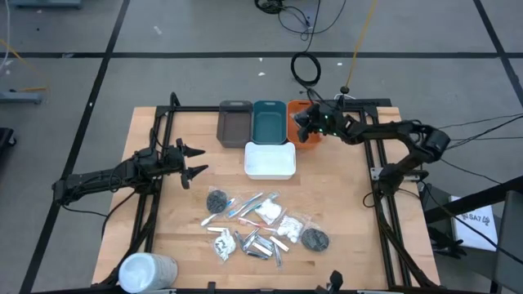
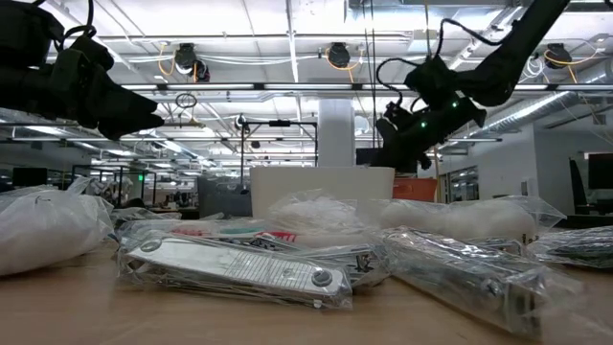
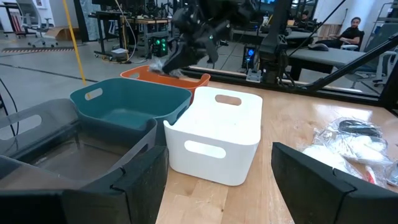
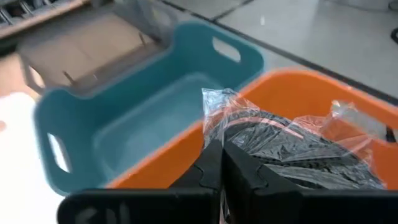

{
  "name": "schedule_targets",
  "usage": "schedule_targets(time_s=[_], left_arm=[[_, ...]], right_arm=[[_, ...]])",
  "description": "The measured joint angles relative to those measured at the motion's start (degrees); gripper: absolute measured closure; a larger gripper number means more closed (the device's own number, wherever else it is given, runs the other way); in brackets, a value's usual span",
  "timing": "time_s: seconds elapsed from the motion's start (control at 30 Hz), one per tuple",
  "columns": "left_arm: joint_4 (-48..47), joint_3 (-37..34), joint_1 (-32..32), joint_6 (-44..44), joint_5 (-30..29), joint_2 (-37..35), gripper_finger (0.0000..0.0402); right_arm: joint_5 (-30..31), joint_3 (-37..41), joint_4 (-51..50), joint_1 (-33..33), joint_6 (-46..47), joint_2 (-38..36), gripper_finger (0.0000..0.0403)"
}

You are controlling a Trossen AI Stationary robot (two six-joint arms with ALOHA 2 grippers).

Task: Pick & Place Travel size toiletries
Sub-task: Put the black hairbrush into the orange bin

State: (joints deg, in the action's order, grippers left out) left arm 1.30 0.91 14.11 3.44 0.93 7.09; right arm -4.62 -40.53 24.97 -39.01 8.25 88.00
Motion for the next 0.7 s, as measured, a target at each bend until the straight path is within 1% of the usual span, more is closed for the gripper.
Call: schedule_targets(time_s=[0.47, 0.57, 0.7], left_arm=[[0.0, 0.0, 0.01, 0.02, 0.0, 0.01, 0.0128], [0.0, 0.0, 0.0, 0.02, 0.0, 0.0, 0.0128], [0.0, 0.0, 0.0, 0.01, 0.0, 0.01, 0.0128]], right_arm=[[0.13, 0.02, -0.19, 0.01, 0.09, -0.22, 0.0401], [0.18, 0.02, -0.42, 0.03, 0.07, -0.24, 0.0391], [0.24, 0.02, -0.4, 0.03, 0.04, -0.24, 0.0367]])
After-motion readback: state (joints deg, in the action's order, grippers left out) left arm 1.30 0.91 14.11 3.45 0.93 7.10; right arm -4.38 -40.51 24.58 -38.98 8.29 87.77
